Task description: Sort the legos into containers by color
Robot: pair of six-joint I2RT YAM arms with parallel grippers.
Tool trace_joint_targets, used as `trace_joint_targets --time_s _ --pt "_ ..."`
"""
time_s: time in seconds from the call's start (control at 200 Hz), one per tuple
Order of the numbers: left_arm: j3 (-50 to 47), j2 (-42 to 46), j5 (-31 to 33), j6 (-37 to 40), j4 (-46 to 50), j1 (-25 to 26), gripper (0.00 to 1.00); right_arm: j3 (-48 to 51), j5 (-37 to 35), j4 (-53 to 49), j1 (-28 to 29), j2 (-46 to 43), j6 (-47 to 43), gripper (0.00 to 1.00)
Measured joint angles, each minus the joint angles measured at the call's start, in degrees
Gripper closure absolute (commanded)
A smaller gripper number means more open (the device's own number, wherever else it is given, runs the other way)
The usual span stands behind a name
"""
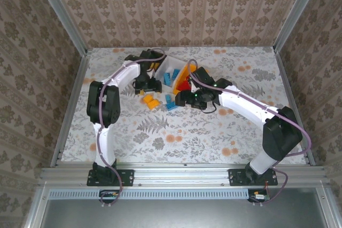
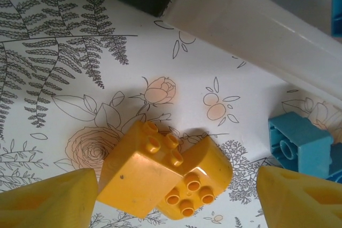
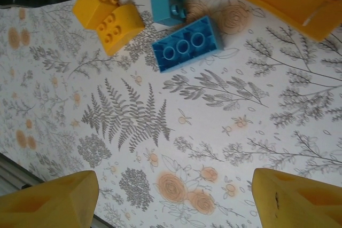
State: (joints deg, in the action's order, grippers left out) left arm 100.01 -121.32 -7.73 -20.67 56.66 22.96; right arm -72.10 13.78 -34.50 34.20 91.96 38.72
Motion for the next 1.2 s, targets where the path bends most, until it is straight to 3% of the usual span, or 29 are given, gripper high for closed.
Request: trace_joint_targets --time_s 0.315,0.74,1.045,1.2 --pt "-0.28 -2.45 1.03 2.78 0.66 -0.07 0.33 2.56 -1.49 -0.66 -0.20 -2.64 0.09 0.23" --pt "-4.59 -2.45 1.70 5.25 0.13 -1.84 0.52 3.69 -2.01 -0.66 -0.17 -3.65 0.94 0.23" --pt "-8.83 -0.15 1.62 5.97 -0.81 -3.26 0.75 3.69 -2.01 -0.61 0.48 -3.63 1.92 0.23" --pt "-9.77 0.81 0.50 5.84 -0.70 -4.83 0.76 3.69 -2.01 -0.59 0.81 -3.58 1.97 0.23"
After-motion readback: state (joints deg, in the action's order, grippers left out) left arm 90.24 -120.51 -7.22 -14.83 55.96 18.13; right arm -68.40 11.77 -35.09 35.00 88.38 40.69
